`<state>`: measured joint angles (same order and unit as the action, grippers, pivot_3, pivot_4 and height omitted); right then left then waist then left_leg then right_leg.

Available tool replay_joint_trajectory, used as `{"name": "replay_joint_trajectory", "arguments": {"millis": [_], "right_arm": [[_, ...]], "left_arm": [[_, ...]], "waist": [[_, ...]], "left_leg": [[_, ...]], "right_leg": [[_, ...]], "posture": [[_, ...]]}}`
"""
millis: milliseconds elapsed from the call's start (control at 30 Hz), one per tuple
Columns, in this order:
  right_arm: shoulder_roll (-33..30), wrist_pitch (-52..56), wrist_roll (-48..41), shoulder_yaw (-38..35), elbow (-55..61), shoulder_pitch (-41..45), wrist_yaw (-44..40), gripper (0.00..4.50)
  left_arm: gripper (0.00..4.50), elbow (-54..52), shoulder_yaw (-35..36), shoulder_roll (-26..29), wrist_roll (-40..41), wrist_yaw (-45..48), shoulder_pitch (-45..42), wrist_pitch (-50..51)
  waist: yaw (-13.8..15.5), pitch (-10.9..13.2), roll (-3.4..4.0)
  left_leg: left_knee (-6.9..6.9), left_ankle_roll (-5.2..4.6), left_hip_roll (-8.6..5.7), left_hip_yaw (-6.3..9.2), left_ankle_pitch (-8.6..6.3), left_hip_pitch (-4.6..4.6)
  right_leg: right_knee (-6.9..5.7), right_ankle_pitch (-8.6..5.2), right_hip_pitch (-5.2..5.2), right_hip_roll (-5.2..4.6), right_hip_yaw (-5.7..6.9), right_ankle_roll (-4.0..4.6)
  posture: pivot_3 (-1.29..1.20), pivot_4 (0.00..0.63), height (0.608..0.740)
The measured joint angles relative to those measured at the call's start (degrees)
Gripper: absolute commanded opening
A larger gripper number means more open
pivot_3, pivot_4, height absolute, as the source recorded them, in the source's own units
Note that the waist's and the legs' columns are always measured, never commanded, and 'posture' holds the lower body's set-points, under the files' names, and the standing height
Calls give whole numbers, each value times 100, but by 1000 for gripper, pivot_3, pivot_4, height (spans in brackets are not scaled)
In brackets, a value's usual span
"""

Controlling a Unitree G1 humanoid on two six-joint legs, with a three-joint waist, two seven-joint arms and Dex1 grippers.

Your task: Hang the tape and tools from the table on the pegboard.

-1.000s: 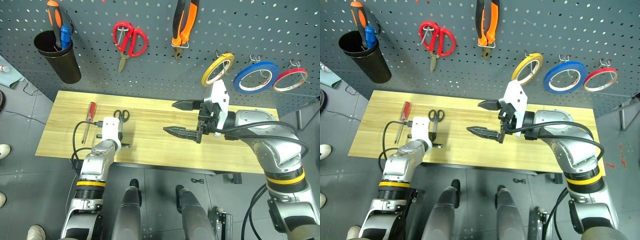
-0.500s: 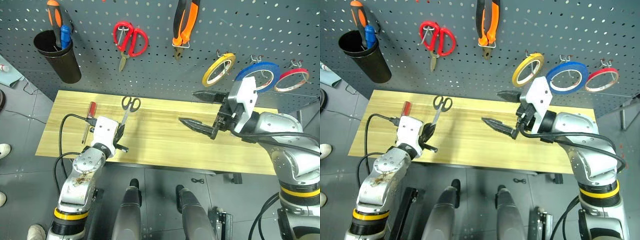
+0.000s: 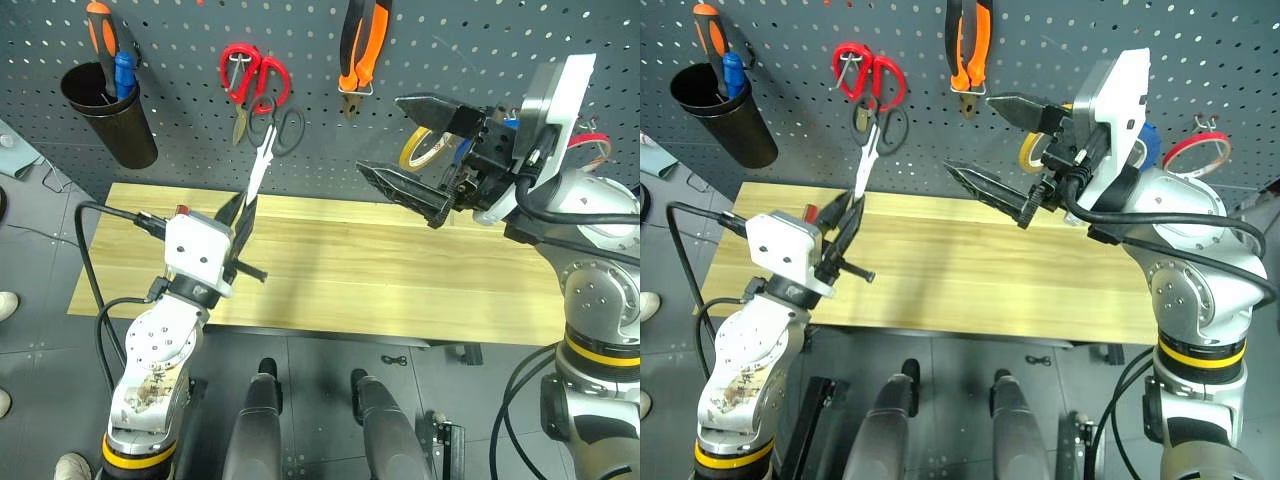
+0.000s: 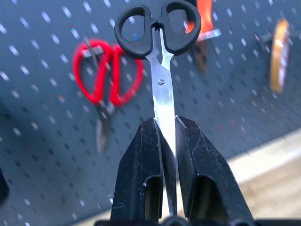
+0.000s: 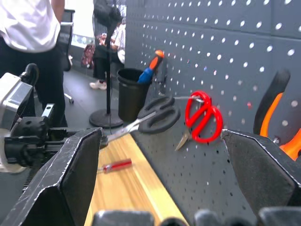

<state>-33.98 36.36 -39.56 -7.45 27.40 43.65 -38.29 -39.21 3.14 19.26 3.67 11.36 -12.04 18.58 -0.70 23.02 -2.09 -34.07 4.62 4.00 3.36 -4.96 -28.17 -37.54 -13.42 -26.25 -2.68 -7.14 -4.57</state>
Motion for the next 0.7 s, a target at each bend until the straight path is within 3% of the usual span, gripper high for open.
{"name": "replay_joint_trajectory", "arguments": {"millis": [700], "right_arm": [[125, -332, 158, 218, -342, 113, -109, 4500]], "left_arm": [[31, 422, 240, -25, -241, -184, -258, 88]], "waist": [[3, -1, -1]], "left_leg": [[0, -1, 0, 1, 1, 1]], "right_leg": [[-6, 12, 0, 0, 3, 19]], "posture": [[69, 367, 740]]}}
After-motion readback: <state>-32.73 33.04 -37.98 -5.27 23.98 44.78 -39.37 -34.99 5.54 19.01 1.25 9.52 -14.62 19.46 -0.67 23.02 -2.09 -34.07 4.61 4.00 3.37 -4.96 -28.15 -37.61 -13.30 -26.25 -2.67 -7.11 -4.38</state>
